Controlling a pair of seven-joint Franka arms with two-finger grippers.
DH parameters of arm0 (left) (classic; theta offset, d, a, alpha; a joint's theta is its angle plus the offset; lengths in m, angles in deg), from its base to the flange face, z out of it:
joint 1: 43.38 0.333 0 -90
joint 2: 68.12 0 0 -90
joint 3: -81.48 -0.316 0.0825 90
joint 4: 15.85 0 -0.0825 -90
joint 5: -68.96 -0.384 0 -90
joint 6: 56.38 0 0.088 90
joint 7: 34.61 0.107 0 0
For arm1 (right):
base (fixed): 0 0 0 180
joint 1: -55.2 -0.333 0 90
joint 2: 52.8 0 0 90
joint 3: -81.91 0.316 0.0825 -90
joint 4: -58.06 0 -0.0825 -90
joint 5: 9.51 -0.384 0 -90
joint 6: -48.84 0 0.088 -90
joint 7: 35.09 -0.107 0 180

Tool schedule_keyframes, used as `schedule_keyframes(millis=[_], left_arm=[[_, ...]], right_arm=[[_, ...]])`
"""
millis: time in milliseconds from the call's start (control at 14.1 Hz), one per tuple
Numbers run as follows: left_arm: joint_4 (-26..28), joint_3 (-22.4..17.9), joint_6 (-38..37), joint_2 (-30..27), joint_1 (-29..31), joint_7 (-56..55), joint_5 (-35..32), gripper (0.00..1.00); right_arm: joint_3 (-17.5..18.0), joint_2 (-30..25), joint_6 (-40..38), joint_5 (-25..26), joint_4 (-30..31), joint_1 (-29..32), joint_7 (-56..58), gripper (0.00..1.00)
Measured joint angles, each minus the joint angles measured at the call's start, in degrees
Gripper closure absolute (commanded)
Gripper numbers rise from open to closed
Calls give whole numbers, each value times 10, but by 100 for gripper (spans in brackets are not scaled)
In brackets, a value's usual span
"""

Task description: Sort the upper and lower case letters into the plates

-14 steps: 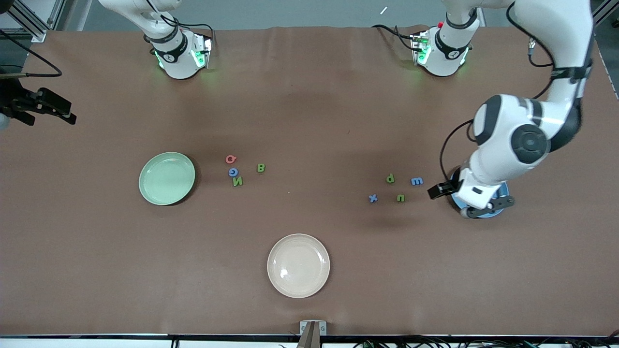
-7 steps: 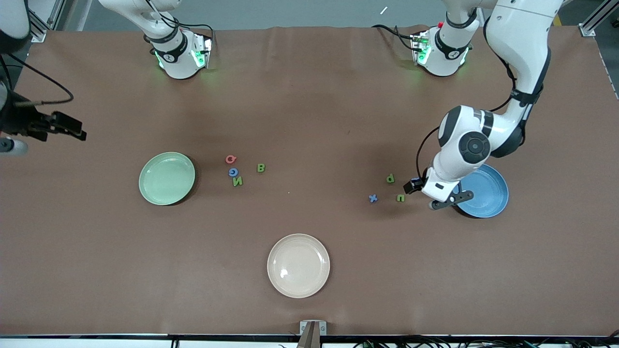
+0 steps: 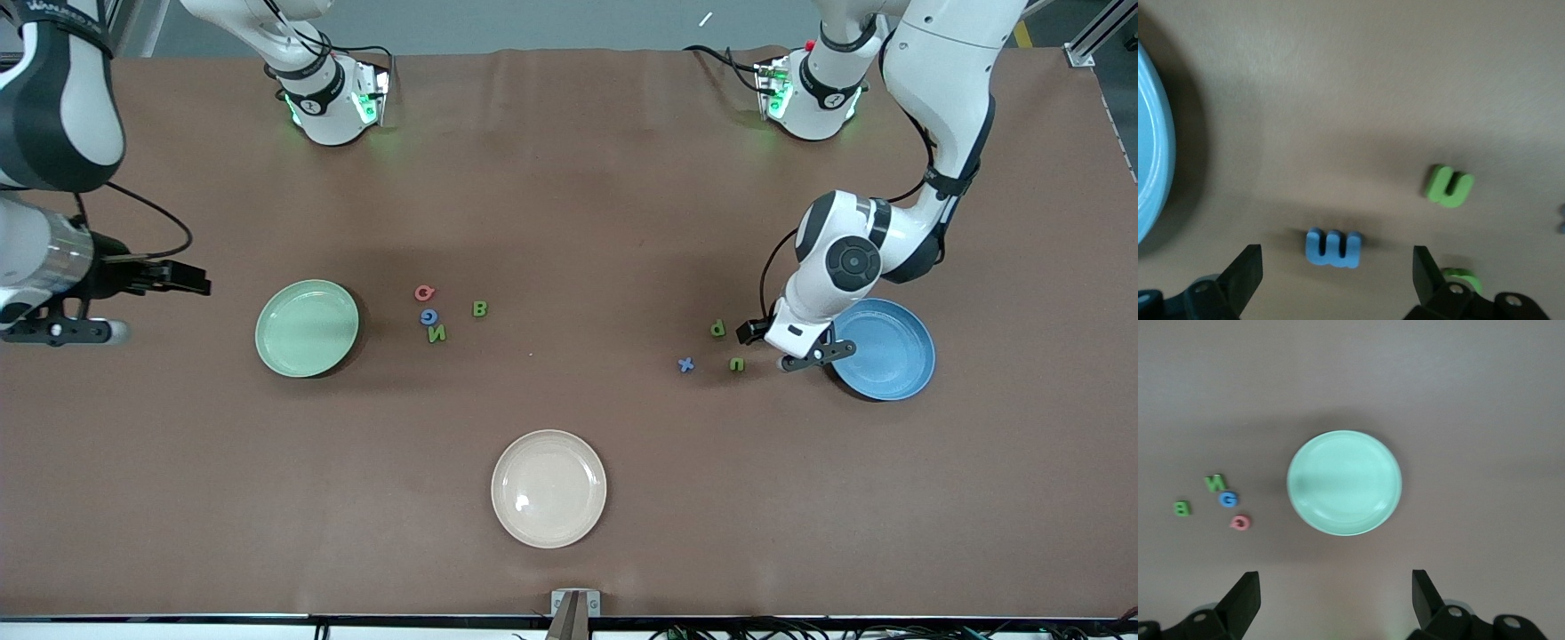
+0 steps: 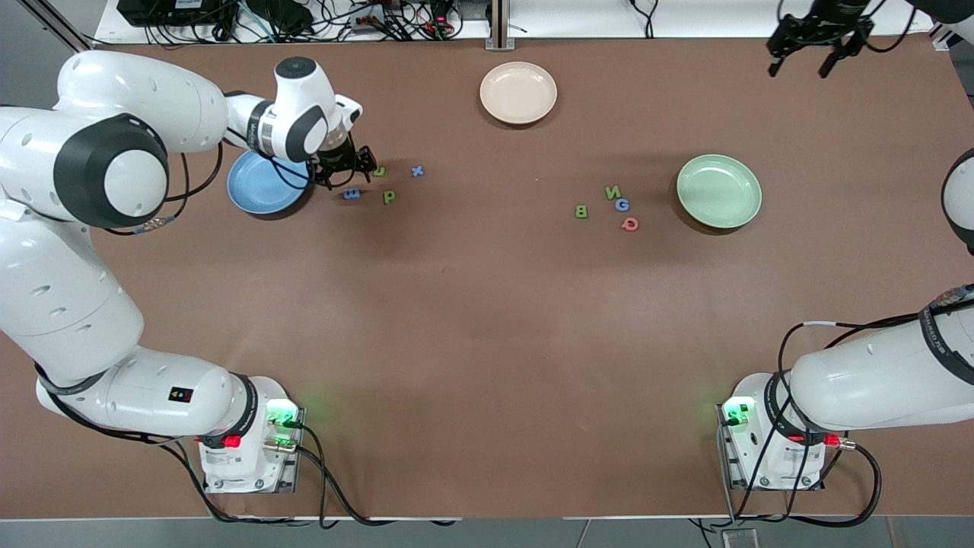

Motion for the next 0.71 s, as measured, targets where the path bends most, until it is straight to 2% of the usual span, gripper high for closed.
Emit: schedule_keyframes(millis=[142, 354, 496, 709], left_arm=[[8, 0, 4, 5, 0, -6, -6, 8], [10, 0, 15, 9, 0, -6, -6, 17], [11, 0, 36, 15, 0, -6, -6, 20], [11, 0, 66, 28, 0, -6, -7, 31]], right_arm=[[2, 0, 6, -21, 10, -25, -42, 0], [4, -1, 58, -35, 56, -67, -111, 0], [4, -7, 112, -35, 105, -99, -149, 0], [5, -25, 221, -36, 201, -135, -188, 0]])
